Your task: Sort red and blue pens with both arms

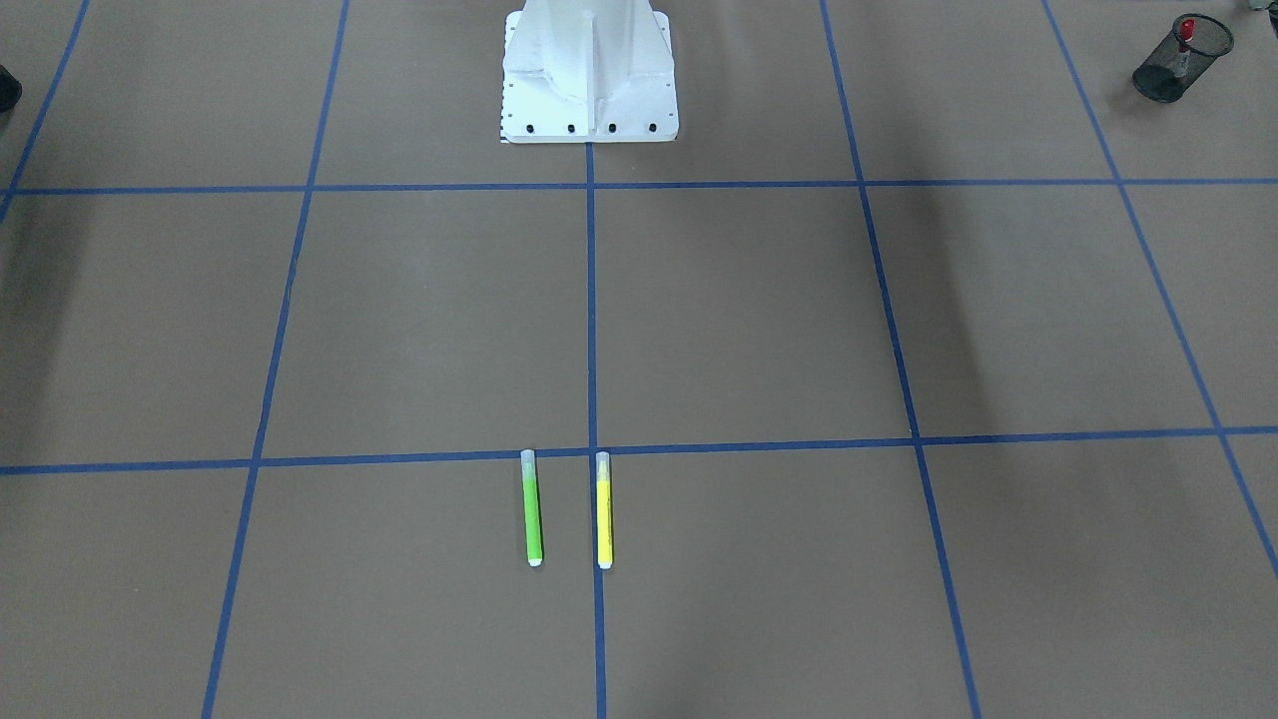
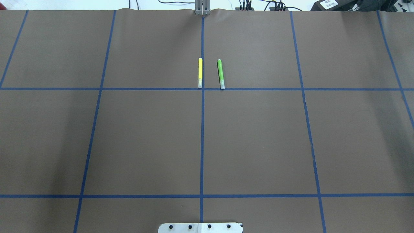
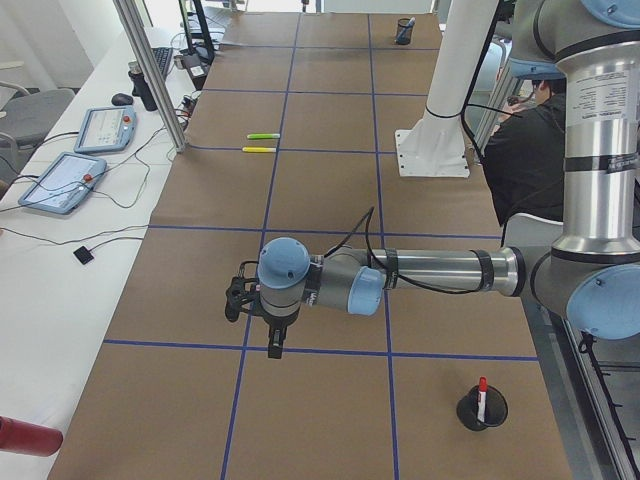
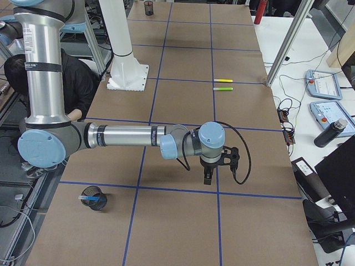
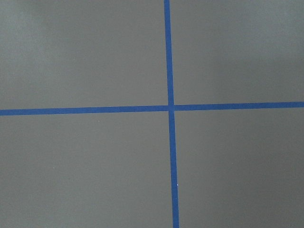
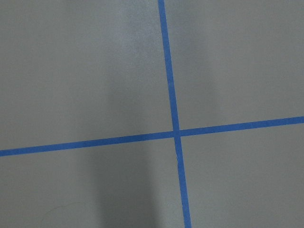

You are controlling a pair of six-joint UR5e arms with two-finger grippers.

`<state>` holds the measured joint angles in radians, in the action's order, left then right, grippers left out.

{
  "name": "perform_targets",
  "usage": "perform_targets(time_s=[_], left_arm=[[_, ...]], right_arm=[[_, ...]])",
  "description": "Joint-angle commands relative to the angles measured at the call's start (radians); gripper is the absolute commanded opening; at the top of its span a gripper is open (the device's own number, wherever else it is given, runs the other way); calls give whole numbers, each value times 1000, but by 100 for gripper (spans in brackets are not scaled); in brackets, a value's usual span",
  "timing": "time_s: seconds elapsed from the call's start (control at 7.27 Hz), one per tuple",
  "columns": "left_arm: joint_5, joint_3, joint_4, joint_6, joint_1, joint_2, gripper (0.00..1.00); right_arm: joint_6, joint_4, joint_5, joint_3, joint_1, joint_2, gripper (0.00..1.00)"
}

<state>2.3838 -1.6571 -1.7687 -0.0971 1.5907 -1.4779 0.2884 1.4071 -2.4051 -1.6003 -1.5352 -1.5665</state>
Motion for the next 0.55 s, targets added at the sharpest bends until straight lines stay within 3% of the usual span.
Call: perform_targets(time_s=[0.0,0.41], left_arm=[[0,-1,0,-3,0,2,100],[0,-10,0,-3,0,2,100]], right_arm=[[2,3,-8,-9,1,-10,100],[0,0,1,-7,0,-10,100]])
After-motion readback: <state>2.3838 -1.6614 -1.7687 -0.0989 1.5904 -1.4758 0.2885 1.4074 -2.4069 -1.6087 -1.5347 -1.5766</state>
